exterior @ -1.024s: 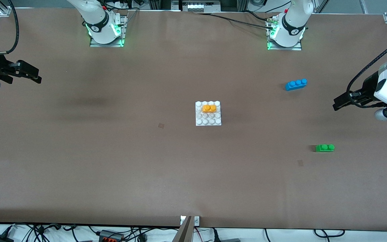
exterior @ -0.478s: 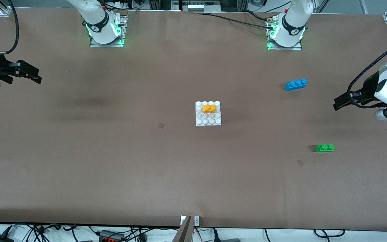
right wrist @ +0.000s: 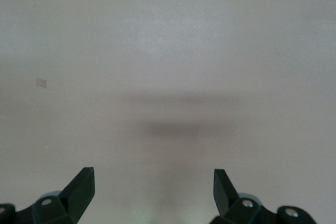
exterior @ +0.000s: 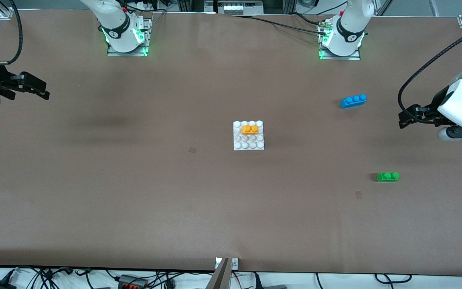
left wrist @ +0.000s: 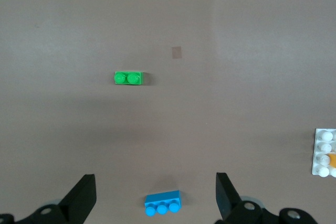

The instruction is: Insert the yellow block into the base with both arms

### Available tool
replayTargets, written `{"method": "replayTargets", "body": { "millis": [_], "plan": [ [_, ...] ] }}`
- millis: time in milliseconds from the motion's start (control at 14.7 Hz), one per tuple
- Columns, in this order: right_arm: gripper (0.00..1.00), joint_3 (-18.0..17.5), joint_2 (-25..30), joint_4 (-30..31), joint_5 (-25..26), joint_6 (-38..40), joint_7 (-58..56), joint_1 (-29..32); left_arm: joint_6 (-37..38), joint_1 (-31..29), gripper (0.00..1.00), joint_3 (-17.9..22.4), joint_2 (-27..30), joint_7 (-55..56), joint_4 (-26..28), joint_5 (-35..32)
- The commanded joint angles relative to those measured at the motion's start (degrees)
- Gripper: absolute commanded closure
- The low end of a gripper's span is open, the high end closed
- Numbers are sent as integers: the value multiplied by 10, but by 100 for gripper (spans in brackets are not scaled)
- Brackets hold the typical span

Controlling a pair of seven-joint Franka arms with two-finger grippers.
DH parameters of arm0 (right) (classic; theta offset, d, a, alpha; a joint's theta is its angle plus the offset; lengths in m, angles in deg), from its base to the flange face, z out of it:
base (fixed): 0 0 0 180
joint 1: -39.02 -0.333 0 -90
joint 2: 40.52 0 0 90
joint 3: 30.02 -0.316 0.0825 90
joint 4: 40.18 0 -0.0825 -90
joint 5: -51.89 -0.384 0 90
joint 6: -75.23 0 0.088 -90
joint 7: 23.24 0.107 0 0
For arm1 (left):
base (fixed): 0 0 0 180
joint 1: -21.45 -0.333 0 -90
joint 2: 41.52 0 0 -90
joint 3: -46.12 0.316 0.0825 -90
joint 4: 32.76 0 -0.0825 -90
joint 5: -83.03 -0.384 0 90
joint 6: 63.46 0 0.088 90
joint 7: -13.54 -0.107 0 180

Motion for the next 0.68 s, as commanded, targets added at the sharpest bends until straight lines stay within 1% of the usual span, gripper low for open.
{"method": "replayTargets", "body": {
  "millis": [0,137,205,273,478,614],
  "plan": [
    [0,-1,1,-2,2,6,8,1,6,-2,0,-1,7,-16,4,-7],
    [0,-1,1,-2,2,6,8,1,7,-2,0,-1,7,-17,4,-5],
    [0,-1,1,-2,2,6,8,1,12,-2,0,0,5,-13,3,8],
    [0,-1,1,-2,2,6,8,0,17,-2,0,5,4,-13,3,36],
    [0,-1,1,-2,2,6,8,0,34,-3,0,6,1,-13,2,41],
    [0,-1,1,-2,2,6,8,0,34,-3,0,6,1,-13,2,37]
  ]
}}
